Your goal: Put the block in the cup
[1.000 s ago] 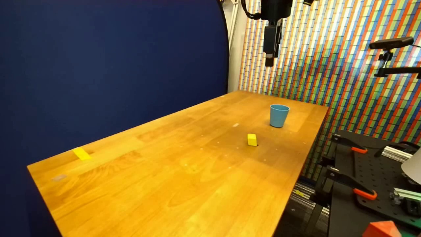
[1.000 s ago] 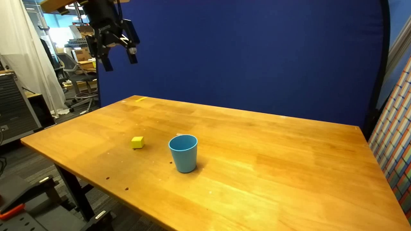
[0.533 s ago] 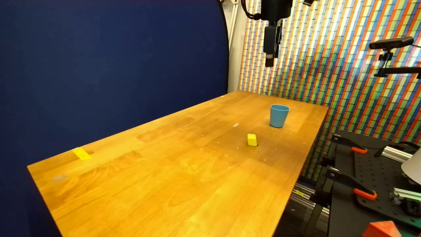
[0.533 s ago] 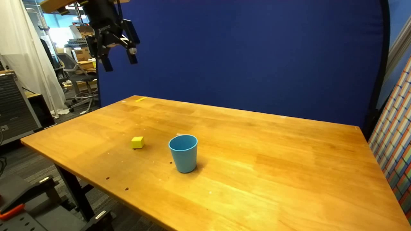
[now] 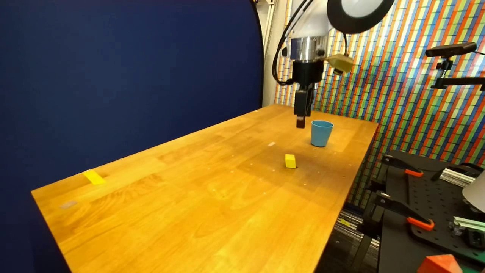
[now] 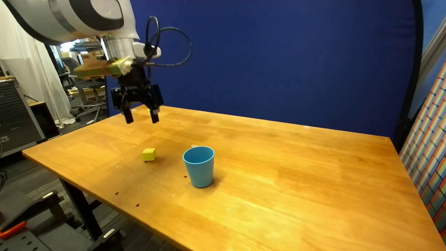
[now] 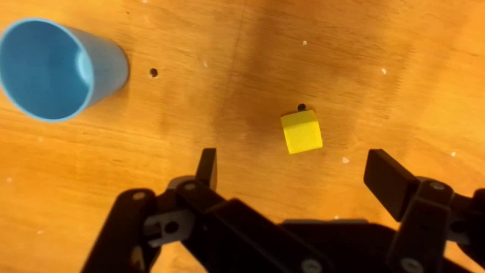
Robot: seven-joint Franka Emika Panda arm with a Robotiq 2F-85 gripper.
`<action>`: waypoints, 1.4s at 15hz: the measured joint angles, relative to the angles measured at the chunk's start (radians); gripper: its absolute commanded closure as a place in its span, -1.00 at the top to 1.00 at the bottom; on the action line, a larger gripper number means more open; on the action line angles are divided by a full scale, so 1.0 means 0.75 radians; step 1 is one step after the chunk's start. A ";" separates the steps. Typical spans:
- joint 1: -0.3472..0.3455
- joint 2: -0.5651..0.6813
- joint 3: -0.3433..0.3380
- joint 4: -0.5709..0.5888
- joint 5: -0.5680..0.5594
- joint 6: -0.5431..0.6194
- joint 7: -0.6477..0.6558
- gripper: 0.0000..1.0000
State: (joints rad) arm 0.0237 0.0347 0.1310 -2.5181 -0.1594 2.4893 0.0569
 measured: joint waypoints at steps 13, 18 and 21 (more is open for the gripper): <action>0.239 0.484 -0.217 0.012 -0.055 0.624 0.041 1.00; 0.373 0.517 -0.345 0.018 -0.075 0.674 0.084 0.32; 0.447 0.517 -0.402 0.018 -0.075 0.696 0.119 -0.15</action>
State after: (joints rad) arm 0.3587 0.4227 -0.1702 -2.5042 -0.2159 3.0116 0.1465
